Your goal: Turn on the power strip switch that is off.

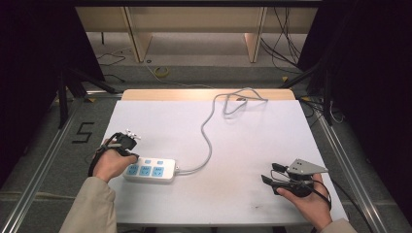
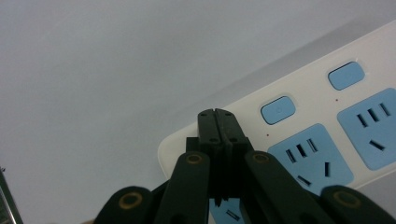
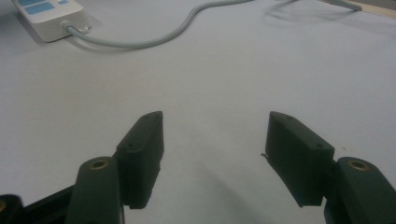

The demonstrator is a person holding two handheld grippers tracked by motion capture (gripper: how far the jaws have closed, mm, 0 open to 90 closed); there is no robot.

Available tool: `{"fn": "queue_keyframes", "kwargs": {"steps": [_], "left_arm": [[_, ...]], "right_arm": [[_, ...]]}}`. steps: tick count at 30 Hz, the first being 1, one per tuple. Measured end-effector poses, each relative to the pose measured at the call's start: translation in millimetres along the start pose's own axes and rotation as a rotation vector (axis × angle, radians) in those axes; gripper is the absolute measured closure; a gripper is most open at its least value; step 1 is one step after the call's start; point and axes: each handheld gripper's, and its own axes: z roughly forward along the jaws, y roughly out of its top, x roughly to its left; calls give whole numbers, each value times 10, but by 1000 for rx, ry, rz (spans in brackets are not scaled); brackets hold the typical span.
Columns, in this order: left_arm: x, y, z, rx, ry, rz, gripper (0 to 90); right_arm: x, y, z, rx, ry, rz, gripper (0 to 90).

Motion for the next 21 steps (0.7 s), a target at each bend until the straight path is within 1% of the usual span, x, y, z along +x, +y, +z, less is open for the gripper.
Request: {"fn": "queue_keyframes", "kwargs": {"steps": [5,12,21], "left_arm": [[-12,9,3,4,-6,3,898],[-19,15,8,6,-4,-9,898],[-15,14,12,7,-6,-12,899]], "right_arm": [[2,1,-1,-1,0,1,380],[1,2,-4,-1,0,1,380],[4,5,-7,-3,0,0,380]]}}
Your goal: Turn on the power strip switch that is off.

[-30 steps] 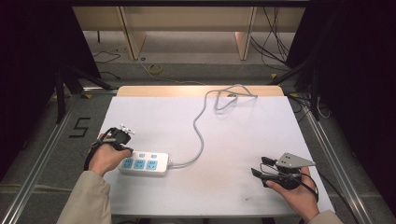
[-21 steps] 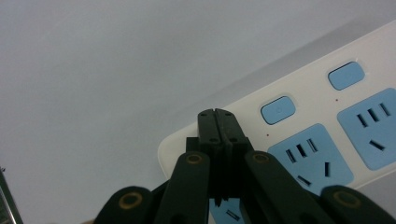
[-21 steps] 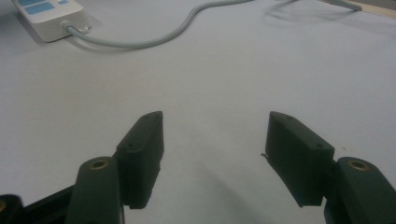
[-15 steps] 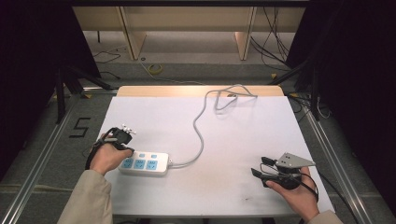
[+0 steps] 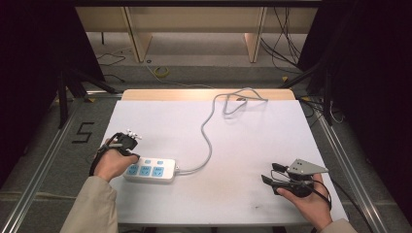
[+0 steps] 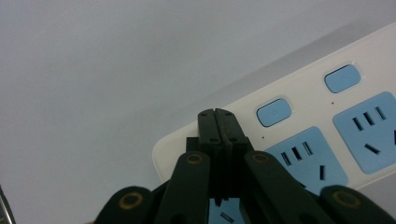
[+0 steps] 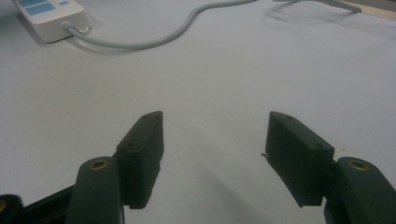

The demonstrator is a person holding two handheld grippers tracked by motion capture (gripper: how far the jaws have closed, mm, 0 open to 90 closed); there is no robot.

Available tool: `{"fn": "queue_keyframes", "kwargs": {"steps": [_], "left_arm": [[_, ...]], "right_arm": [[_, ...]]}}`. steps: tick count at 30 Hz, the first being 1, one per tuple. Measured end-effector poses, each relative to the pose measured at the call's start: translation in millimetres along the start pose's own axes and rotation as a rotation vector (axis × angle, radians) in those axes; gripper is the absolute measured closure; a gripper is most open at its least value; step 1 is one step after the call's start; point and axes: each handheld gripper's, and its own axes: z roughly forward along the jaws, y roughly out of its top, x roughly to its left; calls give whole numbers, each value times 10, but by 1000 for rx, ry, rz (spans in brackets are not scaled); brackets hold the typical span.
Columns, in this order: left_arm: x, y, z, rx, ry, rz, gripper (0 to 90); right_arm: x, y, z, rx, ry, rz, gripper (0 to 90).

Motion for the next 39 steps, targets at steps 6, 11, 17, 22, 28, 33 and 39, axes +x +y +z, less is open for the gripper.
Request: {"fn": "queue_keyframes", "kwargs": {"steps": [6,11,17,22,28,33,39], "left_arm": [[27,-11,-11,-2,12,-12,899],[28,-9,-7,0,8,-14,899],[28,-11,-3,3,6,-14,899],[29,-16,-2,9,-2,-20,899],[31,-22,6,8,-6,-17,900],[39,-24,20,-8,6,-29,900],[37,-17,24,-2,7,-19,899]], "right_arm": [[-1,0,1,0,1,0,380],[1,1,1,0,1,-1,380],[0,1,0,0,-1,0,380],[-3,0,-3,-3,-1,0,380],[-4,2,-6,-2,-2,0,380],[-1,4,-7,-3,-2,-1,380],[-5,3,-8,-5,-2,-1,380]]}}
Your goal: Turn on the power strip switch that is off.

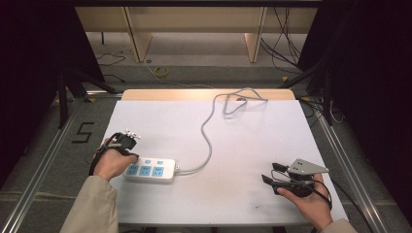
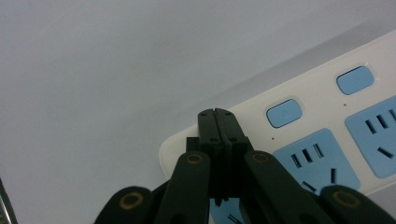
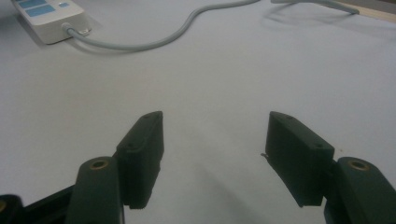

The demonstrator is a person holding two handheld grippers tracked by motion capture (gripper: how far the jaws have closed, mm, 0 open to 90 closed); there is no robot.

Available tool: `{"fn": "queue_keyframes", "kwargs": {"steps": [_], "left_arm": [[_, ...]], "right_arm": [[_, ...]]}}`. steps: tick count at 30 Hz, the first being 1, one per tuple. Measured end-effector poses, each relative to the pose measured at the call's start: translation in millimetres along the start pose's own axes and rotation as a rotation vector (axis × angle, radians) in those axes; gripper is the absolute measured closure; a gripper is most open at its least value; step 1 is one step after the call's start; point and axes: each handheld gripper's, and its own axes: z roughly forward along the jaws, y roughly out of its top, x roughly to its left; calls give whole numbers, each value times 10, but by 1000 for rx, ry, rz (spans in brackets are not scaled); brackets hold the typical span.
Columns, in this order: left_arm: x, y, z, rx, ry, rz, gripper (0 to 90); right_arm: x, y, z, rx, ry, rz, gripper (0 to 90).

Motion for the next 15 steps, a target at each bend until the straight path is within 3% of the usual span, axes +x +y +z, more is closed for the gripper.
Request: {"fn": "queue_keyframes", "kwargs": {"steps": [9,11,15], "left_arm": [[-12,10,10,9,6,7,900],[-23,8,16,3,-36,-4,900],[-26,21,27,-1,-24,-1,900]], "right_arm": [[4,1,0,1,-1,0,380],[4,1,-2,1,-2,-2,380],[5,2,-2,0,-2,-1,380]]}}
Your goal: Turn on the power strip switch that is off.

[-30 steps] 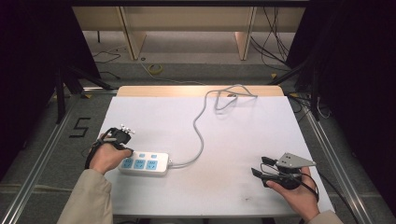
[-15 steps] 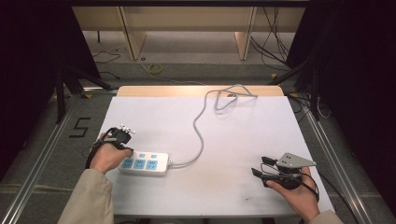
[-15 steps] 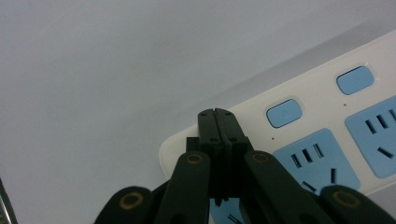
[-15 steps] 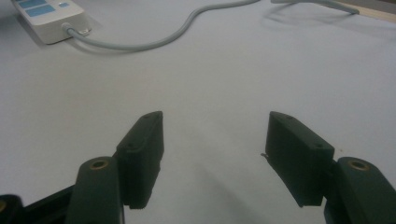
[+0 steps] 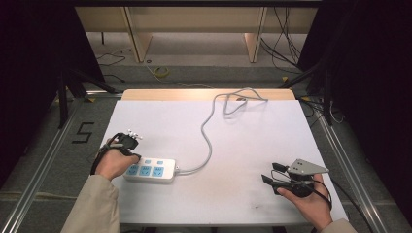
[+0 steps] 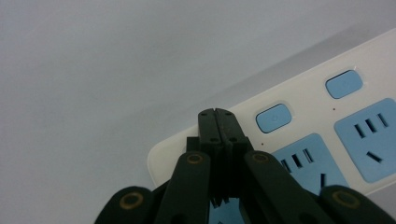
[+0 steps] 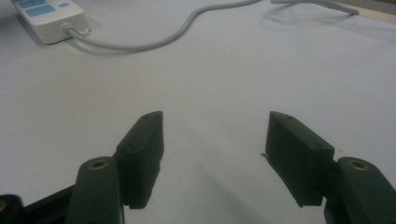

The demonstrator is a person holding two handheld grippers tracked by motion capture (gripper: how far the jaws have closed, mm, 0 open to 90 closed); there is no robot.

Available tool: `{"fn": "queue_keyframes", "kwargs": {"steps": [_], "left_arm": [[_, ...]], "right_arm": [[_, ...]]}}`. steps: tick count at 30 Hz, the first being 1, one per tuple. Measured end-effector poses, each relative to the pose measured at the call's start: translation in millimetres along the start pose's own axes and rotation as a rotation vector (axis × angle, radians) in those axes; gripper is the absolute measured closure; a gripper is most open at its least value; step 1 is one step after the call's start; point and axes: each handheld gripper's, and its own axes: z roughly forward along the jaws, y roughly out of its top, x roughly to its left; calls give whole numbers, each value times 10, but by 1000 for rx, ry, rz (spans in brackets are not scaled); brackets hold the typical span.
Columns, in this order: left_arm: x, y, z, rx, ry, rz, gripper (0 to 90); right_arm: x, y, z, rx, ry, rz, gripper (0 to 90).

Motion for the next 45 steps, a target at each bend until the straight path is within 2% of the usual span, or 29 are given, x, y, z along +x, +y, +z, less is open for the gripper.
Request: {"fn": "queue_keyframes", "kwargs": {"steps": [4,15,21,29,30,35,39,45], "left_arm": [[32,-29,-2,-23,-21,-29,900],[18,-16,-11,-42,-1,-8,898],[27,-11,-55,-77,8,-11,897],[28,1,-120,-156,20,-20,892],[24,1,-126,-166,23,-20,858],[5,9,-149,-203,17,-17,838],[-12,18,-160,-233,19,-7,782],[-52,36,-173,-307,2,-3,631]], "right_arm": [[-7,-1,-4,-4,2,-2,380],[-11,-2,4,-1,1,0,380],[-12,-2,4,-1,1,-1,380],[-12,-1,3,-2,-1,3,380],[-12,-1,4,-1,-1,2,380],[-11,0,4,-2,0,2,380],[-12,-2,4,-1,-1,2,380],[-13,-1,4,-1,-1,2,380]]}}
